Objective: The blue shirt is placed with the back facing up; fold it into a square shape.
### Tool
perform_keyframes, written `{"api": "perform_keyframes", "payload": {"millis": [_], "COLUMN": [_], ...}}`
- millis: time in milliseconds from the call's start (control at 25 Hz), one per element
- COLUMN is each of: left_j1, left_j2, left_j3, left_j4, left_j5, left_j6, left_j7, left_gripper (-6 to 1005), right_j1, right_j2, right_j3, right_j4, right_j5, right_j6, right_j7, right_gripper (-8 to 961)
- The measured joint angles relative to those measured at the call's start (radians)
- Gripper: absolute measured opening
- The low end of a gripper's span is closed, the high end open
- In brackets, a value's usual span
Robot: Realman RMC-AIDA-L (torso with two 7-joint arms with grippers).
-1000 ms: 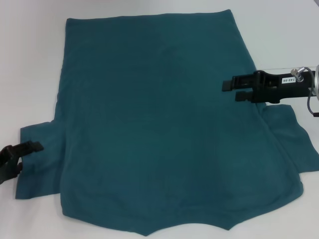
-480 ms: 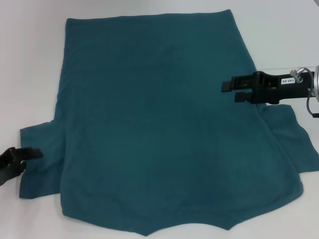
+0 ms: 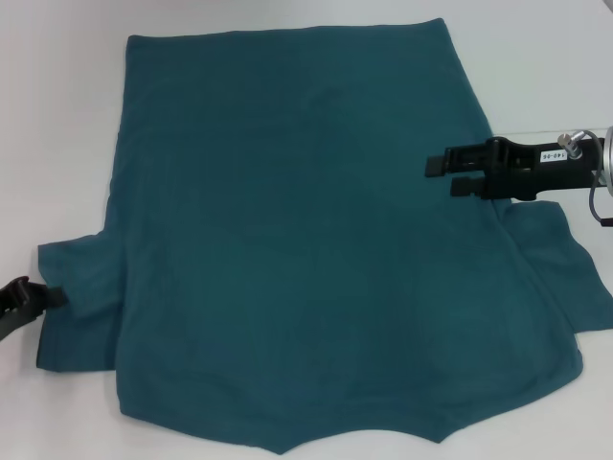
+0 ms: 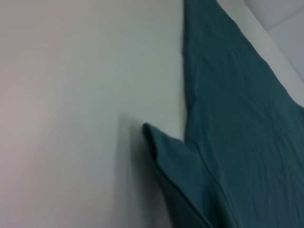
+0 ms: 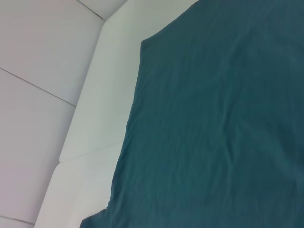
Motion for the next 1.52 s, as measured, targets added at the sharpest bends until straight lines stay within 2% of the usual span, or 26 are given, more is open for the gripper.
{"api": "perform_keyframes", "payload": {"millis": [240, 480, 760, 1040, 1320, 1520], "left_j1": [-0.021, -0.035, -0.051, -0.079, -0.095, -0.117], "left_j2": [0.012, 0.014, 0.026, 0.037, 0.040, 0.043], "left_j3": [0.023, 0.057, 0.067, 0.067, 0.073, 0.104], "left_j4": [0.015, 0.060, 0.111, 0.147, 0.175, 0.202], "left_j5": [0.036, 0.070, 0.139, 0.245, 0.275, 0.289], "left_j6": [0.001, -0.009, -0.009, -0.031, -0.031, 0.018], "left_j7": [0.052, 0.079, 0.091, -0.006, -0.053, -0.108], "left_gripper": [2, 0, -1, 0, 0, -1], "right_j1": [0.000, -0.001, -0.007, -0.011, -0.011, -0.007], "right_j2": [0.000, 0.000, -0.001, -0.002, -0.002, -0.002], "right_j3": [0.000, 0.000, 0.000, 0.000, 0.000, 0.000], "right_j4": [0.000, 0.000, 0.000, 0.000, 0.000, 0.000], "right_j5": [0.000, 0.000, 0.000, 0.000, 0.000, 0.000], "right_j6": [0.000, 0.002, 0.002, 0.003, 0.004, 0.005], "right_j7": [0.000, 0.000, 0.000, 0.000, 0.000, 0.000], "right_gripper": [671, 671, 671, 671, 671, 671]}}
